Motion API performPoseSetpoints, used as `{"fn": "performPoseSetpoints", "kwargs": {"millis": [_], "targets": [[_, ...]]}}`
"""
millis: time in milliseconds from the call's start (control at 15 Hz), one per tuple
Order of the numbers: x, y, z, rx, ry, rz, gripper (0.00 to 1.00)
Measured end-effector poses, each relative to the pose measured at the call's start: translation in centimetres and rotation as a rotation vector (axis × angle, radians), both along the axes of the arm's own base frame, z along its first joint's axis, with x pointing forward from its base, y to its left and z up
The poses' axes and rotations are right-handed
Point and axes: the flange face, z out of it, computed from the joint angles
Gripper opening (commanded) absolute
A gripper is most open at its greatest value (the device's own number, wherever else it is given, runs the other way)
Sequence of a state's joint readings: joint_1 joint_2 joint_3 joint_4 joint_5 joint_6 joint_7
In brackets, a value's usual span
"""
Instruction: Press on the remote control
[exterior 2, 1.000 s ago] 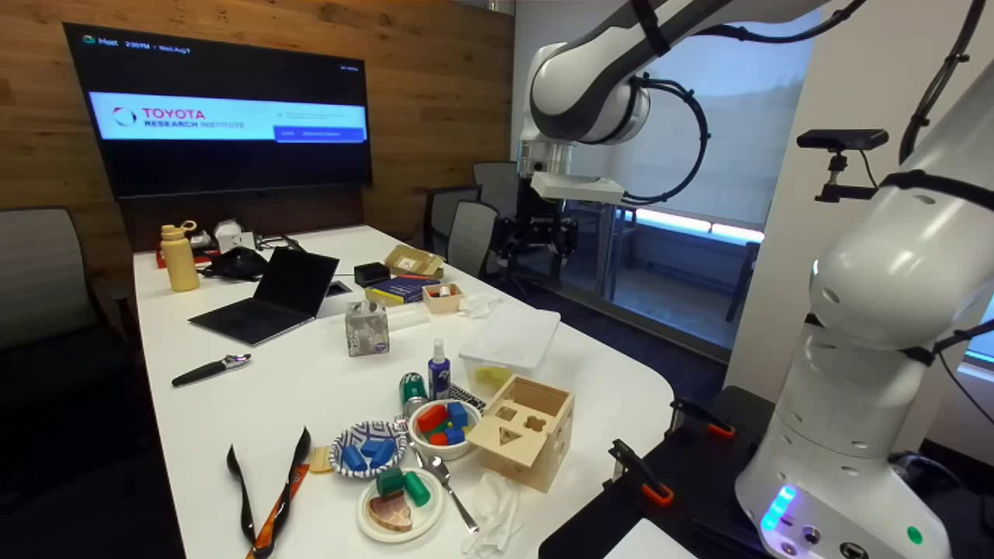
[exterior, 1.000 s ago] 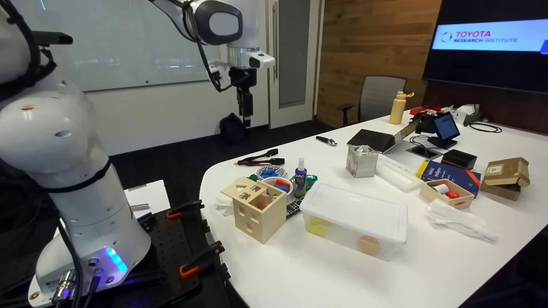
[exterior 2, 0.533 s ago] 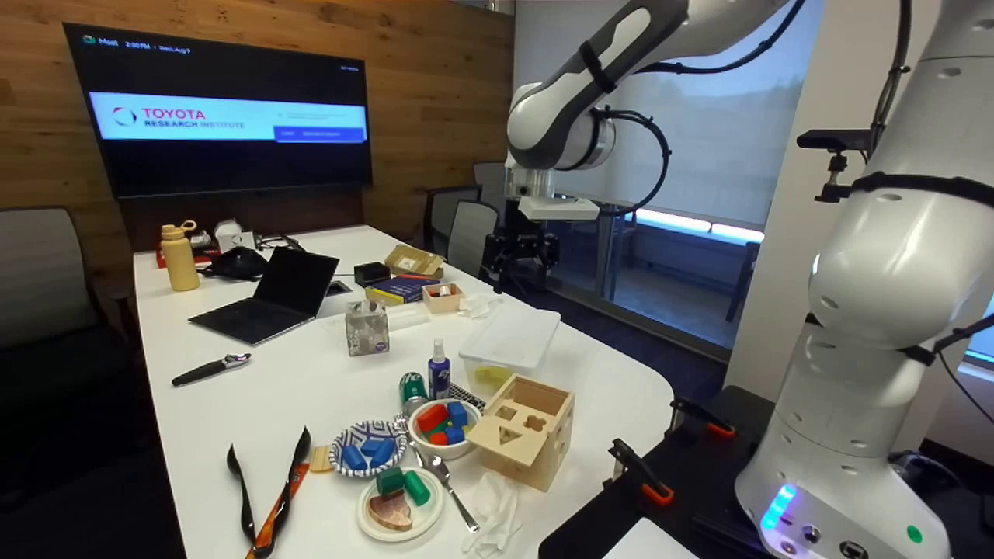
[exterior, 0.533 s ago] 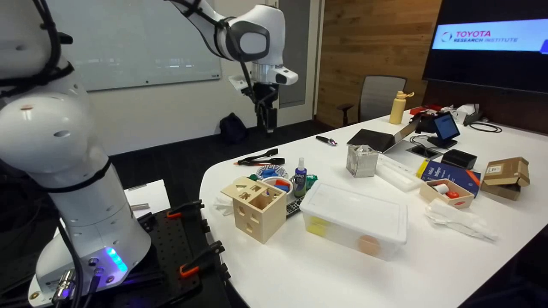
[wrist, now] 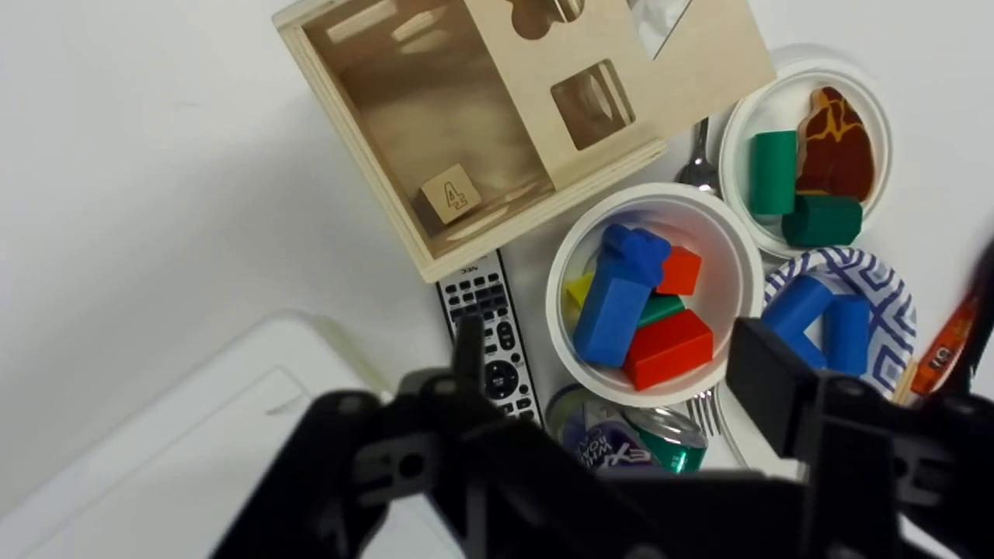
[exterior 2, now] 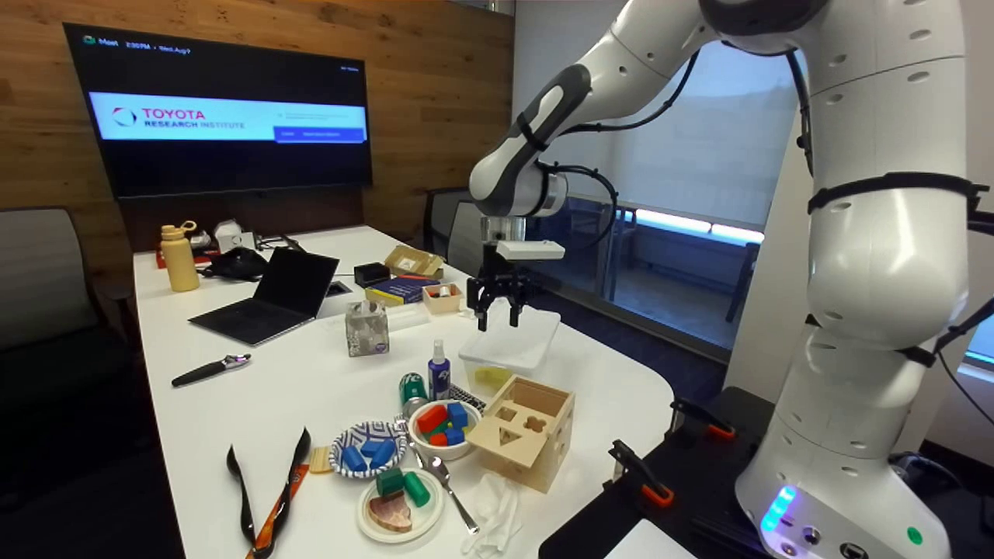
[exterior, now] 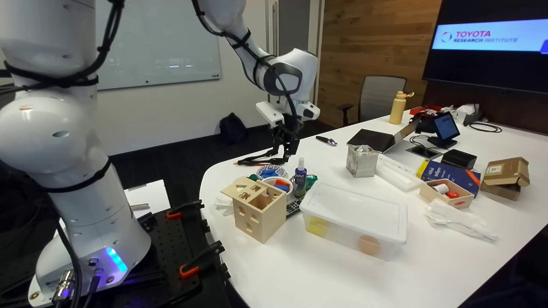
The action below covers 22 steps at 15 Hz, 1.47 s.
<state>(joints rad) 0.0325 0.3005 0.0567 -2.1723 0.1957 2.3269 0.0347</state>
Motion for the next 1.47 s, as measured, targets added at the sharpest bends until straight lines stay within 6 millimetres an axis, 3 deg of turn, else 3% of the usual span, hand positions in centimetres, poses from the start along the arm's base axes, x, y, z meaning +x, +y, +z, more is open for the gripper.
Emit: {"fn": "performPoseSetpoints", "kwargs": {"millis": [333, 467, 1067, 1467], "targets": [[1.8, 0.4, -4.9, 0.004, 0.037, 0.007, 0.11], [2.5, 0.3, -6.7, 0.001, 0.019, 0.001, 0.00], [5.2, -0.7, -14.4, -0.007, 0.024, -0.019, 0.00], [6.8, -1.5, -18.3, 0.000, 0.028, -0.005, 0.00]]}}
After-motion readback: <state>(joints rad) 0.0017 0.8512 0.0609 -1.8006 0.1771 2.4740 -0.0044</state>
